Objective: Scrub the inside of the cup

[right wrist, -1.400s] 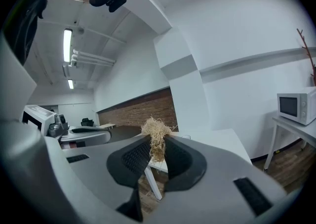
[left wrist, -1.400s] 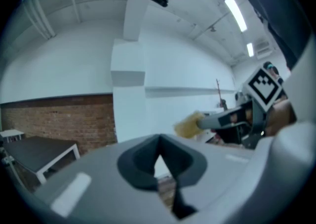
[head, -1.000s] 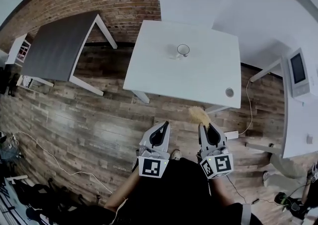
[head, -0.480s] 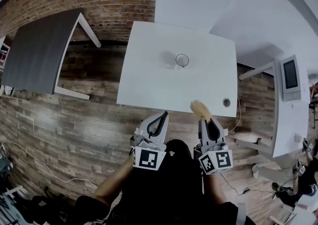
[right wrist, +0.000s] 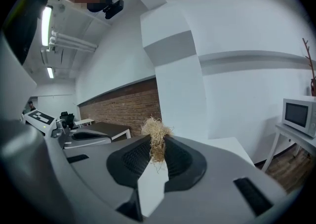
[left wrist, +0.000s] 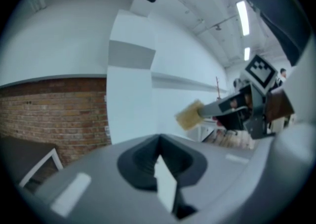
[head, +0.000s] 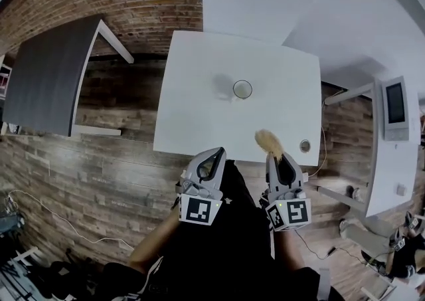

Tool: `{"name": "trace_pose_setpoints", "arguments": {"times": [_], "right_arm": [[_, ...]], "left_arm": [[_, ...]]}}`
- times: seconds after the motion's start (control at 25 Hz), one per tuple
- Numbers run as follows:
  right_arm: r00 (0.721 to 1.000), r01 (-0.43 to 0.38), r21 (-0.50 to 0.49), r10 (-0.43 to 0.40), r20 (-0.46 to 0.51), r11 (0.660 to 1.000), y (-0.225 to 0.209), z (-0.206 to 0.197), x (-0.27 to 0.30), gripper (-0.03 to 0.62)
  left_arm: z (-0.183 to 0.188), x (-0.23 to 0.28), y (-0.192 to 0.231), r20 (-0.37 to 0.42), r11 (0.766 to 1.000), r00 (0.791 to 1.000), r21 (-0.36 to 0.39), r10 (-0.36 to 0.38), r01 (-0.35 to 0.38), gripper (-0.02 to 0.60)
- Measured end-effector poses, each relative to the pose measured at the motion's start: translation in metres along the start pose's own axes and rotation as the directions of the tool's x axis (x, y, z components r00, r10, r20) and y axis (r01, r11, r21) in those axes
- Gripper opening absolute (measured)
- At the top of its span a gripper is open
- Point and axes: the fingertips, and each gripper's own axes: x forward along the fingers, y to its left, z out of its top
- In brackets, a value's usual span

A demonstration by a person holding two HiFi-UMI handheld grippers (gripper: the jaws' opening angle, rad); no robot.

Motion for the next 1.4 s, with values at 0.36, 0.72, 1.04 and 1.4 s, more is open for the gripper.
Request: {"name": "trace_pose_setpoints", "arguments": {"times": [0.36, 0.72, 1.04, 1.4], "right_arm": [[0.993, -0.113, 0.005, 0.113, -0.017, 0.994, -0.060, 0.015, 0.065, 0.055], [0.982, -0.166, 0.002, 0.166, -0.092, 0.986, -0.084, 0.019, 0.127, 0.055], [0.978, -0.122, 0.006, 0.121, -0.172, 0.993, -0.088, -0.016, 0.156, 0.055], [0.961, -0.119, -0.051, 0.102, -0.258, 0.992, -0.086, -0.041, 0.197, 0.055]], "left_arm": [[-0.017, 0.071, 0.018, -0.072, 0.996, 0.993, 0.007, 0.091, -0.090, 0.005], [-0.063, 0.131, 0.042, -0.191, 0.995, 0.978, -0.041, 0.083, -0.092, 0.014], [-0.128, 0.164, 0.038, -0.276, 0.997, 0.959, -0.068, -0.058, 0.041, 0.068], [-0.209, 0.215, 0.032, -0.406, 0.986, 0.899, -0.091, -0.166, 0.140, 0.127]]}}
